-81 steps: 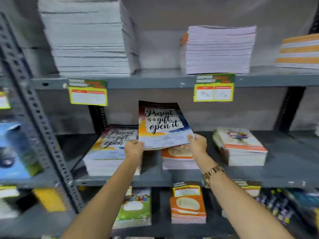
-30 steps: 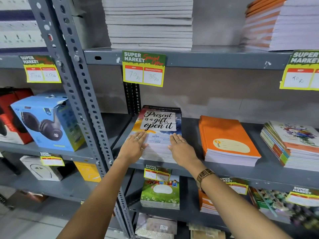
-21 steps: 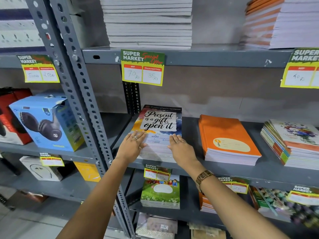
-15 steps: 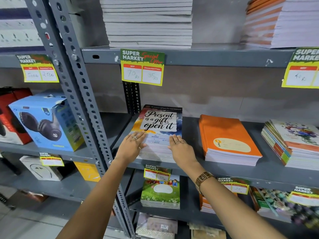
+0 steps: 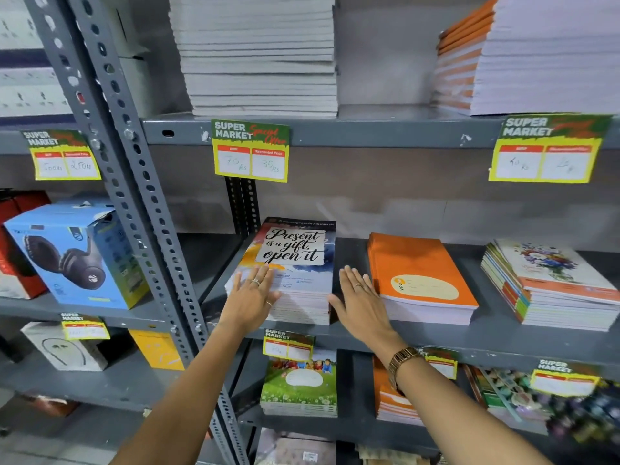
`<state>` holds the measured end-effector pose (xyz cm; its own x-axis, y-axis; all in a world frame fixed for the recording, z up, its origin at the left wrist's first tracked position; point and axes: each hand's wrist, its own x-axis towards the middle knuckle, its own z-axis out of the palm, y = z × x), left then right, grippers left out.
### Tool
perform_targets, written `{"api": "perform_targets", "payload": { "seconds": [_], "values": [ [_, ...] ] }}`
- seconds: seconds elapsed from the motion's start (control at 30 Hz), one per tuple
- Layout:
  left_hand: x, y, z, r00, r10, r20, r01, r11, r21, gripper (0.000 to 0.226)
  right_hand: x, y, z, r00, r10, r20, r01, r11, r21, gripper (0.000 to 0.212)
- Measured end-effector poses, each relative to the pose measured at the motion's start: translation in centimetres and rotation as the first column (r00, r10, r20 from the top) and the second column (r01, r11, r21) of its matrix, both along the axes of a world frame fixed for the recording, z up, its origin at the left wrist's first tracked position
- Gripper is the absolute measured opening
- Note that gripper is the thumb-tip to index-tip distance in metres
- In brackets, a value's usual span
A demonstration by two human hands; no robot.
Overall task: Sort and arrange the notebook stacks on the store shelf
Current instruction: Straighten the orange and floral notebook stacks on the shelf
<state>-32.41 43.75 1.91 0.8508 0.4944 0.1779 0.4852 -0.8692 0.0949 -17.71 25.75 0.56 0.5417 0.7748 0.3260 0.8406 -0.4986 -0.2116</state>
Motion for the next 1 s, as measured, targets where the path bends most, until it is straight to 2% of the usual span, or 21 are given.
{"api": "perform_targets", "payload": {
  "seconds": [0.17, 0.4, 0.67, 0.83, 1.0],
  "values": [
    [2.9, -4.0, 0.4, 0.997, -0.037, 0.075, 0.036, 0.999, 0.009, 0.061, 3.1, -5.5, -0.3, 0.997, -0.073, 0.025, 0.072, 0.997, 0.03, 0.066],
    [8.7, -9.3, 1.3, 0.984, -0.166, 0.064, 0.159, 0.983, 0.093, 0.058, 7.5, -11.3, -0.2, 0.985, -0.171, 0.02, 0.171, 0.985, -0.009, 0.061],
    [13.1, -14.2, -1.1, 0.947, -0.32, -0.023, 0.32, 0.947, -0.003, 0.056, 11.1, -14.6, -1.1, 0.989, -0.103, 0.105, 0.115, 0.987, -0.113, 0.048],
    [14.3, -15.4, -2.1, 0.962, -0.273, 0.012, 0.273, 0.96, -0.057, 0.055, 12.4, -15.4, -1.4, 0.99, -0.054, 0.13, 0.067, 0.993, -0.1, 0.043],
    [15.3, -16.0, -1.7, 0.964, -0.267, 0.019, 0.268, 0.959, -0.09, 0.065, 13.5, -15.7, -1.5, 0.997, -0.059, 0.056, 0.063, 0.996, -0.06, 0.043]
  ]
}}
